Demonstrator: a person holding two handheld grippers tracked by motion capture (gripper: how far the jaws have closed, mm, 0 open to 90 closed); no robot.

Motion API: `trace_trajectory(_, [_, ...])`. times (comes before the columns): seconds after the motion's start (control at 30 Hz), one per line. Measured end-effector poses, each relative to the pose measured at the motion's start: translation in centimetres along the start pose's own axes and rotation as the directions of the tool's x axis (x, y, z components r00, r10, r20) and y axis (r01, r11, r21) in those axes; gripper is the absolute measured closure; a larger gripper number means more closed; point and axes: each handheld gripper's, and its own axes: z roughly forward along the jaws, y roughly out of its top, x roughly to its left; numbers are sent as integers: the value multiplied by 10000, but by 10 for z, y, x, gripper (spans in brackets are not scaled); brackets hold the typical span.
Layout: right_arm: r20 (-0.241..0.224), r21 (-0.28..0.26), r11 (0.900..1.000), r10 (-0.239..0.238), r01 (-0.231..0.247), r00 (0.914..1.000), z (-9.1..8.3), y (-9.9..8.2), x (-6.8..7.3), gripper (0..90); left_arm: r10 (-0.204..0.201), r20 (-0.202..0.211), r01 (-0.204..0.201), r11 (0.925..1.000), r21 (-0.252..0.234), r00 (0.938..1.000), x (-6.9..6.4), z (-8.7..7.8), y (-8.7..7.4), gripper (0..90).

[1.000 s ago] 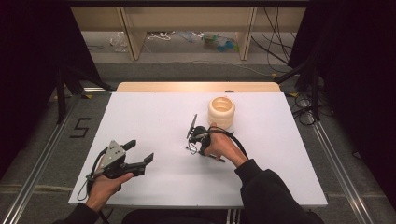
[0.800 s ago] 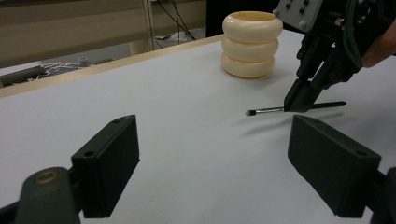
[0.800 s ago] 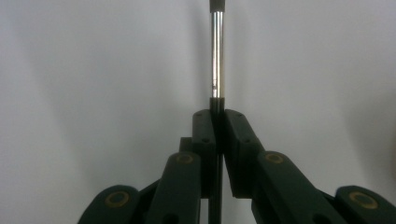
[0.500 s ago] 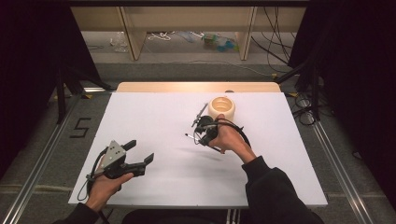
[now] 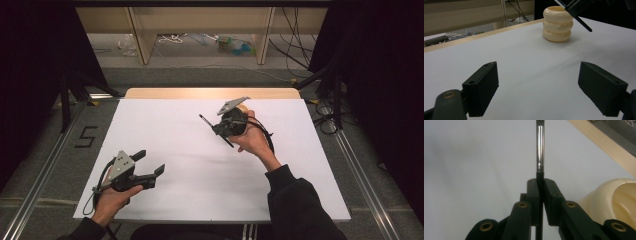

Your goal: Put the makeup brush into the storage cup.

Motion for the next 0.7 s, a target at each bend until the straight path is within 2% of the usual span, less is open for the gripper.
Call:
trace_trajectory(0.03, [0, 0, 10000, 0, 0, 10000, 0, 0, 0, 839, 0, 0, 0, 10000, 0, 10000, 0, 0, 0, 166])
trace_trajectory(0.07, [42, -415, 9990, 135, -133, 9999, -4, 1, -2, 840, -6, 8, 6, 10000, -91, 10000, 0, 1, 0, 166])
trace_trajectory(0.1, [42, -415, 9990, 135, -133, 9999, -4, 1, -2, 840, -6, 8, 6, 10000, -91, 10000, 0, 1, 0, 166])
trace_trajectory(0.13, [136, -777, 9967, 223, -212, 9997, -7, 2, -5, 840, 7, 20, -7, 10000, -75, 10000, 0, 1, 0, 166])
trace_trajectory(0.17, [136, -777, 9967, 223, -212, 9997, -7, 2, -5, 840, 7, 20, -7, 10000, -75, 10000, 0, 1, 0, 166])
trace_trajectory(0.2, [98, -1145, 9928, 378, -364, 9992, -10, 2, -7, 839, 6, 25, -6, 10000, -78, 10000, 0, 1, 0, 166])
trace_trajectory(0.37, [228, -1673, 9846, 561, -516, 9982, -15, 2, -11, 840, 12, 22, -12, 10000, -71, 10000, 0, 1, 0, 166])
trace_trajectory(0.5, [359, -2382, 9681, 894, -784, 9953, -20, 0, -17, 840, 1, 56, -1, 10000, -95, 10000, 0, 1, -1, 166])
trace_trajectory(0.53, [359, -2382, 9681, 894, -784, 9953, -20, 0, -17, 840, 1, 56, -1, 10000, -95, 10000, 0, 1, -1, 166])
trace_trajectory(0.57, [637, -2615, 9630, 851, -657, 9943, -21, 0, -18, 840, 64, 63, -63, 10000, -77, 10000, 0, 1, 0, 166])
trace_trajectory(0.6, [654, -2763, 9580, 989, -772, 9929, -25, 0, -20, 839, -15, 60, 16, 9999, -135, 10000, 0, 2, -1, 166])
trace_trajectory(0.63, [654, -2763, 9580, 989, -772, 9929, -25, 0, -20, 839, -15, 60, 16, 9999, -135, 10000, 0, 2, -1, 166])
trace_trajectory(0.67, [889, -2952, 9520, 1118, -810, 9898, -27, 0, -22, 840, -39, 79, 40, 9999, -158, 10000, -1, 2, -1, 166])
trace_trajectory(0.7, [869, -2983, 9510, 1115, -809, 9900, -28, -1, -23, 840, -64, 87, 65, 9999, -147, 9999, -1, 2, -1, 166])
